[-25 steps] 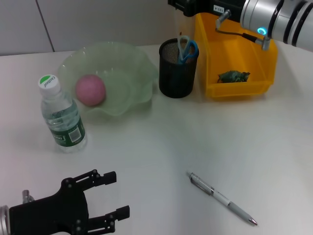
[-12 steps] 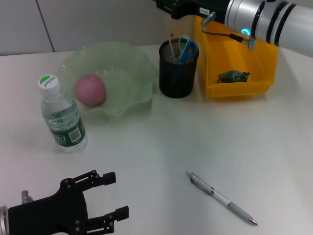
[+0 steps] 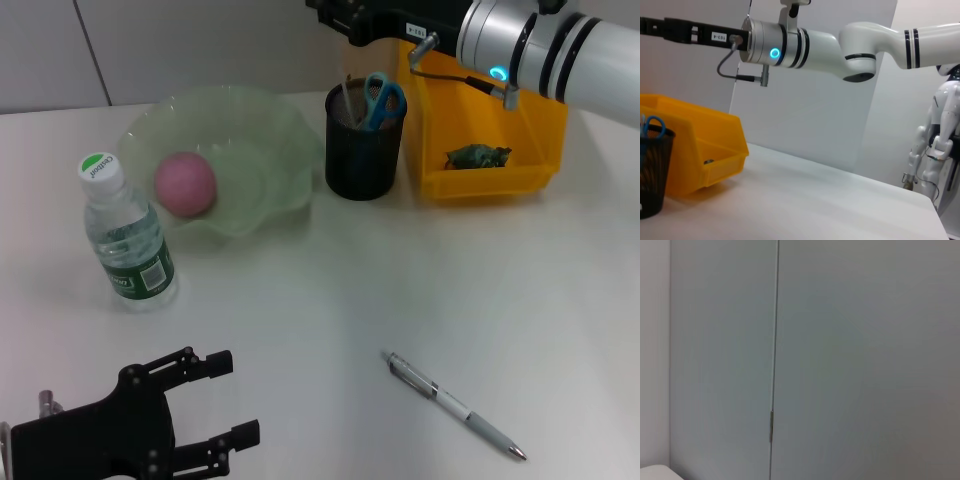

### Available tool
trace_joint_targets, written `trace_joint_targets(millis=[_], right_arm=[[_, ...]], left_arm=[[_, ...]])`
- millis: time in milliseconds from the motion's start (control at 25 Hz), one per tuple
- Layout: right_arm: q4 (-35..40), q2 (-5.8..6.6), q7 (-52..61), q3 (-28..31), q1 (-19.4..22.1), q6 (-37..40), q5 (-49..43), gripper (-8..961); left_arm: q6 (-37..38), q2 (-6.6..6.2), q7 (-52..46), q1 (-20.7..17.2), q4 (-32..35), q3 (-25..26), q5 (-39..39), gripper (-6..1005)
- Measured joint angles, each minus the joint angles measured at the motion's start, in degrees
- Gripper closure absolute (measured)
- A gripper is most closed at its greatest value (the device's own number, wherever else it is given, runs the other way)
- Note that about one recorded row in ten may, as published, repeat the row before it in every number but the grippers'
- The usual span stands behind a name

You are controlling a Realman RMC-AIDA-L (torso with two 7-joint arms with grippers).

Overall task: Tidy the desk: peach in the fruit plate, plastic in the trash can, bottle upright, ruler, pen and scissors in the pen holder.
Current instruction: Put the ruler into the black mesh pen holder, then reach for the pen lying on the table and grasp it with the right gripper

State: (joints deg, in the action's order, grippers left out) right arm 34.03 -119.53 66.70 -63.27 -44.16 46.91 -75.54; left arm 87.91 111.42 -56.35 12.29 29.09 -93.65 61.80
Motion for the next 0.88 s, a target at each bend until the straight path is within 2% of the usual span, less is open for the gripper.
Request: trace_joint_targets(millis=[200, 440, 520, 600, 680, 720, 880], right_arm=[[-0.01, 0.00, 0.00, -0.01, 0.61, -0.07, 0.04, 515], [0.35, 0.00, 0.01, 0.31, 1.16, 0.35, 0.07, 269], [0.72, 0.00, 0.35, 0.36, 1.55, 1.18, 0.15, 215], [1.96, 0.02, 1.63, 0.07, 2.65, 3.41, 0.22, 215], [7.41, 0.34, 9.10, -0.43, 6.20, 9.80, -0.98, 215], [7.41, 0.34, 9.10, -0.43, 6.20, 9.80, -0.98, 215], [21.38, 0.87, 29.02, -1.20, 12.04, 18.68, -12.34, 216]], left_arm=[[0.28, -0.06, -0.01, -0.05, 0.00, 0.57, 0.22, 201], [0.36, -0.09, -0.04, -0.08, 0.00, 0.63, 0.28, 201], [0.36, -0.09, -0.04, -0.08, -0.02, 0.67, 0.30, 201], [0.36, -0.08, -0.04, -0.08, -0.06, 0.67, 0.32, 201], [0.35, -0.06, 0.03, -0.08, -0.08, 0.70, 0.34, 201], [0.35, -0.06, 0.03, -0.08, -0.08, 0.70, 0.34, 201], [0.35, -0.06, 0.18, -0.08, -0.09, 0.76, 0.34, 201]])
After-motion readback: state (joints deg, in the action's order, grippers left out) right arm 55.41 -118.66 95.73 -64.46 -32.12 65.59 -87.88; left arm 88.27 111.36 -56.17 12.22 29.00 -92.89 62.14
